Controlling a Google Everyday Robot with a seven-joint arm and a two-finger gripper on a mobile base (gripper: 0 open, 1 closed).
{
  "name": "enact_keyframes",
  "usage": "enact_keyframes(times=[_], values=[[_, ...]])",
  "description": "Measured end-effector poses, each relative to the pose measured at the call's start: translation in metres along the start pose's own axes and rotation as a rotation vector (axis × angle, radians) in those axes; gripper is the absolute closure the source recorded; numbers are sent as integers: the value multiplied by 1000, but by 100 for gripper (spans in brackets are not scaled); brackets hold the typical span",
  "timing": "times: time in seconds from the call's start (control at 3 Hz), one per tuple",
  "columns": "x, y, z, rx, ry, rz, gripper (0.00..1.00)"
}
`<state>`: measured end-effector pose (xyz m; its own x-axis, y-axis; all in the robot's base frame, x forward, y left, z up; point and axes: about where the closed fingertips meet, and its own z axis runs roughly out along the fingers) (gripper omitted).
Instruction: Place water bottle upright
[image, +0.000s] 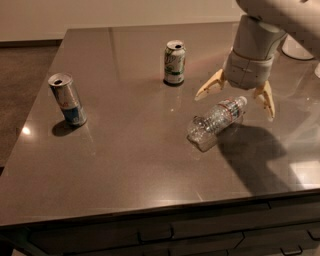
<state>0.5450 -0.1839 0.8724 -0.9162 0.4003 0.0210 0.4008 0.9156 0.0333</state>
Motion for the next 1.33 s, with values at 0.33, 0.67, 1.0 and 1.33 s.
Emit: enact_keyframes(times=[0.33, 0.67, 1.0, 1.33], values=[[1, 2, 16, 3, 37, 77, 0], [0, 6, 24, 16, 55, 117, 16], [-1, 10, 26, 19, 55, 138, 39], [-3, 14, 20, 13, 38, 140, 62]])
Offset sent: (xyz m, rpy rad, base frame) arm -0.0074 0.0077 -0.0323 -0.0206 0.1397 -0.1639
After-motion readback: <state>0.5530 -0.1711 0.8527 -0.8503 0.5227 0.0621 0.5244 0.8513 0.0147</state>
